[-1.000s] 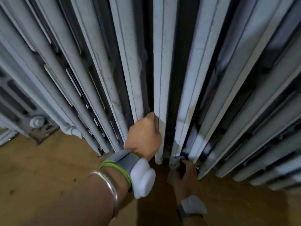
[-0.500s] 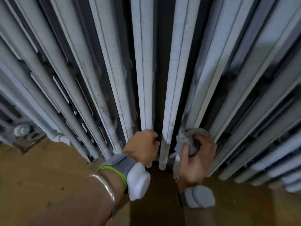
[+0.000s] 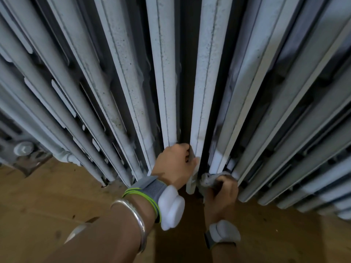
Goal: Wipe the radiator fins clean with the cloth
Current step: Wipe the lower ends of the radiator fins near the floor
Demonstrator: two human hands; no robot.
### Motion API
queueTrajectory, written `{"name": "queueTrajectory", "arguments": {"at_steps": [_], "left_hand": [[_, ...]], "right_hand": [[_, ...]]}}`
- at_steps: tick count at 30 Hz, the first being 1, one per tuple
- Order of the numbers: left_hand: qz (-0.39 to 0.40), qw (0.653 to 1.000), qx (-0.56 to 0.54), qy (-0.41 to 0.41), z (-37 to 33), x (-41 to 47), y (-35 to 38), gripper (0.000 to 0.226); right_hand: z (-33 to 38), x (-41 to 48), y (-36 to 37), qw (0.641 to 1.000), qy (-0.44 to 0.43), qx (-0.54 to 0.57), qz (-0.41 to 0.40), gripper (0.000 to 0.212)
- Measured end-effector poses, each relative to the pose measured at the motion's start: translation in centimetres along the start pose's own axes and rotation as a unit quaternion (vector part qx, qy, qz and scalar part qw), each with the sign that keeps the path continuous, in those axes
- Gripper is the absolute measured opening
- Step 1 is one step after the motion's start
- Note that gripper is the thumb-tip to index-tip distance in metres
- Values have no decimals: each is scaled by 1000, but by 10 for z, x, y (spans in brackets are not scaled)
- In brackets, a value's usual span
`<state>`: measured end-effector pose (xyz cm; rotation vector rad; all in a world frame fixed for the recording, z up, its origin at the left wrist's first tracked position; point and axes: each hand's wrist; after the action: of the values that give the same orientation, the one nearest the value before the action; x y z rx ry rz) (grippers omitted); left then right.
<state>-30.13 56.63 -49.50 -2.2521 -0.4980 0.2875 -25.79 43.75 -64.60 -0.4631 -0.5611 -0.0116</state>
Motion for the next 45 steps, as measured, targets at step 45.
{"name": "queueTrajectory", "arguments": {"at_steps": [45], "left_hand": [[67,995,75,-19,-25,-17,-15,6]], "right_hand": [[76,33,-23,980,20,114,-161,19]]}}
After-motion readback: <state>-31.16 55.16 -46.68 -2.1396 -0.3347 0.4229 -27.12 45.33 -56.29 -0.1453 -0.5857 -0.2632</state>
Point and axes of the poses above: each hand's wrist, its own x-axis towards the middle knuckle, its own y-axis out of the palm, z = x × y, and after that the axes turned 3 degrees about -y, right-handed
